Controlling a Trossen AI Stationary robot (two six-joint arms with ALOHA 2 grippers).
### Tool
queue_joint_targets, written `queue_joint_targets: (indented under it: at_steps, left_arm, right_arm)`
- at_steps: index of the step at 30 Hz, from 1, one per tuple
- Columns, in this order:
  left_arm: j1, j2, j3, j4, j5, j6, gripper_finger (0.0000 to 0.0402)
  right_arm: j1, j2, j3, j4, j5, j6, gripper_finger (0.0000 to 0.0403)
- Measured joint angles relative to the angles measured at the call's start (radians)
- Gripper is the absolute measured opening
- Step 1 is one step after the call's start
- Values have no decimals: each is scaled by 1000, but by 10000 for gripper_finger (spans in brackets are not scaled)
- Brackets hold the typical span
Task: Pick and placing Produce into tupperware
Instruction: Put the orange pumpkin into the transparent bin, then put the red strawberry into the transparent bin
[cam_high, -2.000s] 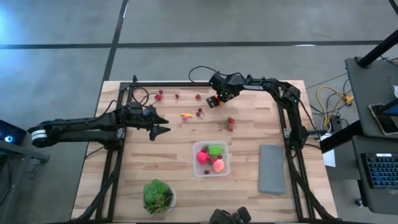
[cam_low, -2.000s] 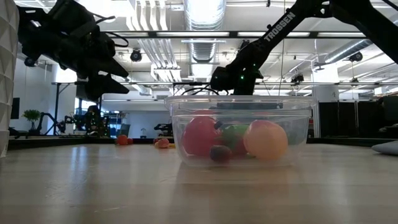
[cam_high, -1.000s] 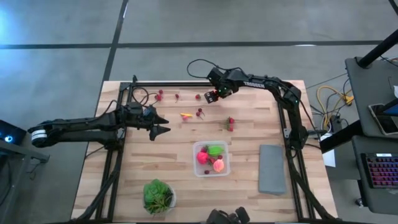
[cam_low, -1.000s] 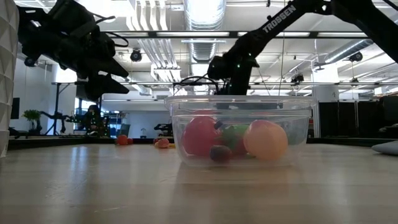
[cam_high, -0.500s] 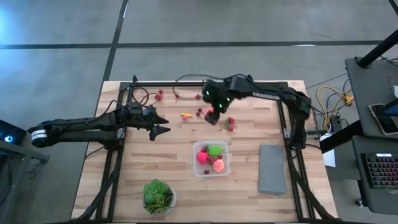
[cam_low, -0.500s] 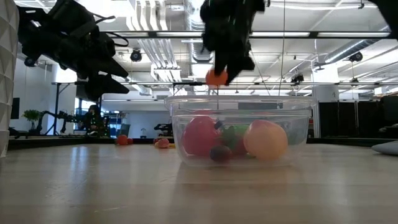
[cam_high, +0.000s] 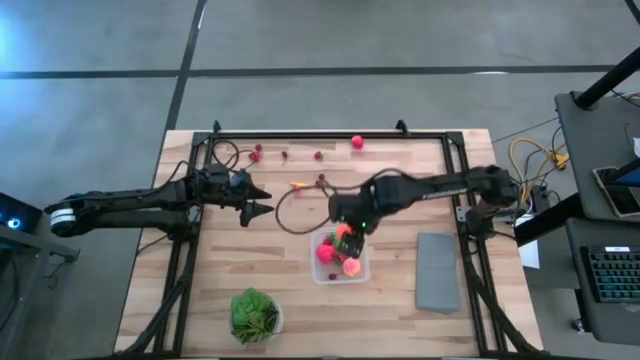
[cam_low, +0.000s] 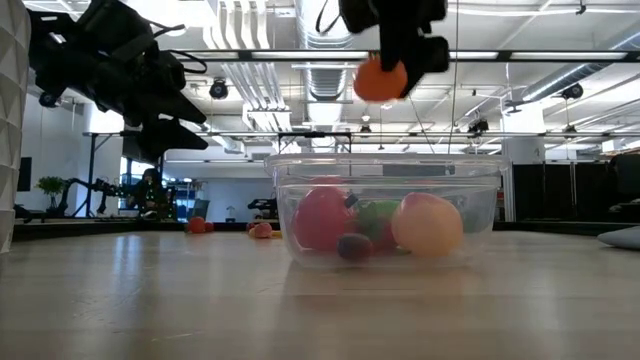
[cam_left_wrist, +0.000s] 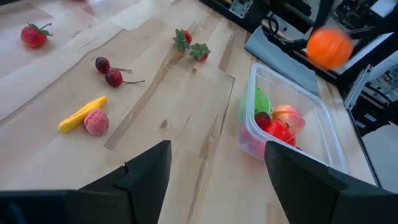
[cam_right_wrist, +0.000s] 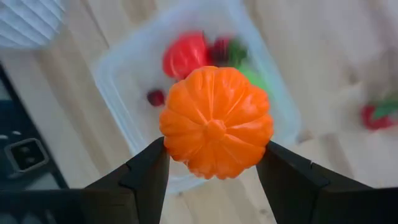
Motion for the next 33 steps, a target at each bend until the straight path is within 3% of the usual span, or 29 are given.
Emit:
queue_joint_targets:
  at_steps: [4, 9, 15, 21, 26, 33]
  left_arm:
    - [0, 0, 0, -3, 16, -5, 245]
    - [0, 0, 0, -4, 28, -6, 245]
    - [0, 0, 0, -4, 44, -62, 245]
    - [0, 0, 0, -3, 47, -77, 245]
    - [0, 10, 0, -2, 47, -77, 245]
    - [0, 38, 0, -3, 47, -76, 245]
  right_arm:
    - [67, 50, -53, 103, 8, 85, 215]
    - [129, 138, -76, 110, 147, 192, 222]
    - [158, 191, -74, 105, 187, 300, 268]
    - [162, 153, -71, 107, 234, 341, 317]
    - [102, 59, -70, 104, 296, 382, 337]
    - [-105, -49, -70, 48, 318, 459, 342]
